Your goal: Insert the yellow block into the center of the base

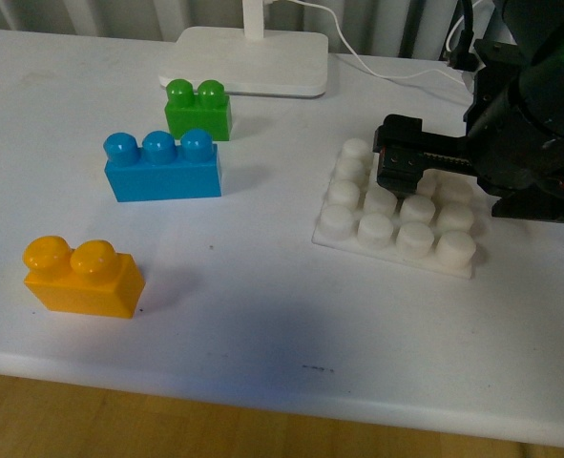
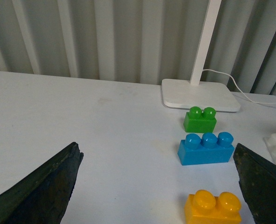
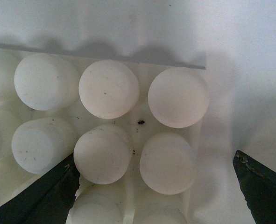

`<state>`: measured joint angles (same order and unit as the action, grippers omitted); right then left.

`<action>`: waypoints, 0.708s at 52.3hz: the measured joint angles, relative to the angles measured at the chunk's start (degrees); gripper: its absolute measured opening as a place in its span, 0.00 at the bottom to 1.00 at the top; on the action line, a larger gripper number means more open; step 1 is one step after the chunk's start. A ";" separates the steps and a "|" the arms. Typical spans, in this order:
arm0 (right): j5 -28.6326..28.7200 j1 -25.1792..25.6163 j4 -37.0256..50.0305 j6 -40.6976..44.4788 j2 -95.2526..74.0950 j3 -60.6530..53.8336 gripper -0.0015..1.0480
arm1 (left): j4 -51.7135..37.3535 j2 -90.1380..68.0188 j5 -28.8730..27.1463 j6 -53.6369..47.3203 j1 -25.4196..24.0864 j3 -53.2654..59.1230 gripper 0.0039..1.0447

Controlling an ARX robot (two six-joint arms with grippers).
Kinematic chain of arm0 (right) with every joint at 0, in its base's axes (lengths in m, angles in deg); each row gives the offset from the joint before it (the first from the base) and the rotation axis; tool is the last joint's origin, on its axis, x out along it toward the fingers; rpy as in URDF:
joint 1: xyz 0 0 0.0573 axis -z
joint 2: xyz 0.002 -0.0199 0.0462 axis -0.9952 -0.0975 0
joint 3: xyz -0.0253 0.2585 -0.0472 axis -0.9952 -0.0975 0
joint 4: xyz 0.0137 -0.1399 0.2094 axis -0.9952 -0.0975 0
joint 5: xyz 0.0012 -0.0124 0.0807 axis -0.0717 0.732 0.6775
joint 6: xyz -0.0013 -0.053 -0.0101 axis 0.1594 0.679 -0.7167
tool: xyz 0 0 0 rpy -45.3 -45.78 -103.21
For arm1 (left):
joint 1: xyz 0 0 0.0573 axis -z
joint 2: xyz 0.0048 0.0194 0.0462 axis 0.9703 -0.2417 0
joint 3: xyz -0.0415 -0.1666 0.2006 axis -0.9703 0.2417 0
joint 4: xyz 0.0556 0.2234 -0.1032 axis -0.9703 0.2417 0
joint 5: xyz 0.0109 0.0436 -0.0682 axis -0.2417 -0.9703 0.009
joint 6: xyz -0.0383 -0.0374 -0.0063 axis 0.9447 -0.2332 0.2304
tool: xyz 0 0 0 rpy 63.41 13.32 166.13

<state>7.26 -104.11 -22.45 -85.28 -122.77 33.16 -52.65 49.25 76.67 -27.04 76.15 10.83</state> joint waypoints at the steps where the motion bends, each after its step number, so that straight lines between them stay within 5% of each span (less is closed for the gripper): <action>1: 0.00 -0.07 -0.07 -0.02 -0.07 0.13 0.91 | 0.00 0.00 0.00 0.00 0.00 0.00 0.94; 37: -0.81 0.33 -0.85 2.60 1.38 0.20 0.91 | 0.00 0.00 0.00 0.00 0.00 0.00 0.94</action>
<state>6.45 -103.78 -23.30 -82.68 -121.39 33.36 -52.65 49.25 76.67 -27.04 76.15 10.83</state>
